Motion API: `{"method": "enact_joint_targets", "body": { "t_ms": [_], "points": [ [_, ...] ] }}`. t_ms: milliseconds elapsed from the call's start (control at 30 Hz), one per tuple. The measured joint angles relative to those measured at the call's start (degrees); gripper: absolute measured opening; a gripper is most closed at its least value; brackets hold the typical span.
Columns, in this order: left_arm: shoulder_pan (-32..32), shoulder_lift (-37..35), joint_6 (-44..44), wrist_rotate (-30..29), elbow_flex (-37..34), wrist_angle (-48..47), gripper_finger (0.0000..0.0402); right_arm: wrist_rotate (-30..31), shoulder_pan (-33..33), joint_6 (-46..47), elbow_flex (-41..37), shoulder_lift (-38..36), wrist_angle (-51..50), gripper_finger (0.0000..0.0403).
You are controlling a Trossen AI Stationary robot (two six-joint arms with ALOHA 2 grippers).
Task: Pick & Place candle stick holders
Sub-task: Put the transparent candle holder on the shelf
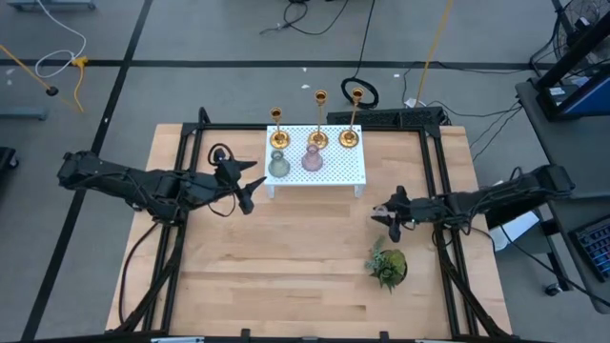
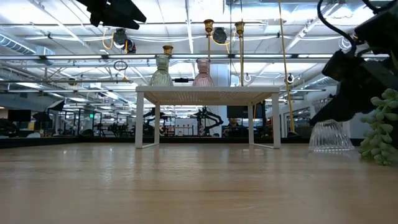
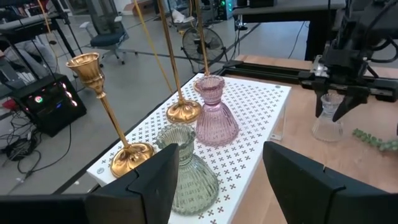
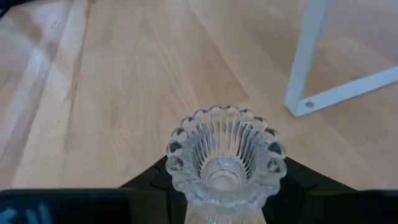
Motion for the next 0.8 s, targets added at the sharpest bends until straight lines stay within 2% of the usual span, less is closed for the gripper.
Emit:
{"method": "enact_joint_targets", "body": {
  "t_ms": [133, 333, 567, 667, 800],
  "points": [
    [0.0, 0.0, -0.1, 0.0, 0.0, 0.0, 0.0239, 0.7, 0.0, -2.1, -1.7, 0.1, 4.2, 0.0148],
    [0.0, 0.0, -0.1, 0.0, 0.0, 0.0, 0.0239, 0.9, 0.0, -1.9, -1.9, 0.2, 4.4, 0.0121],
    [0.0, 0.0, -0.1, 0.0, 0.0, 0.0, 0.0239, 0.7, 0.0, -1.0, -0.9, 0.3, 7.4, 0.0128],
    [0.0, 0.0, -0.1, 0.0, 0.0, 0.0, 0.0239, 0.6, 0.0, -2.7, -0.1, 0.2, 13.6, 0.0133],
    [0.0, 0.0, 0.0, 0.0, 0.0, 0.0, 0.0239, 0.3, 0.0, -5.0, 0.0, 0.3, 21.3, 0.0121]
  ]
}}
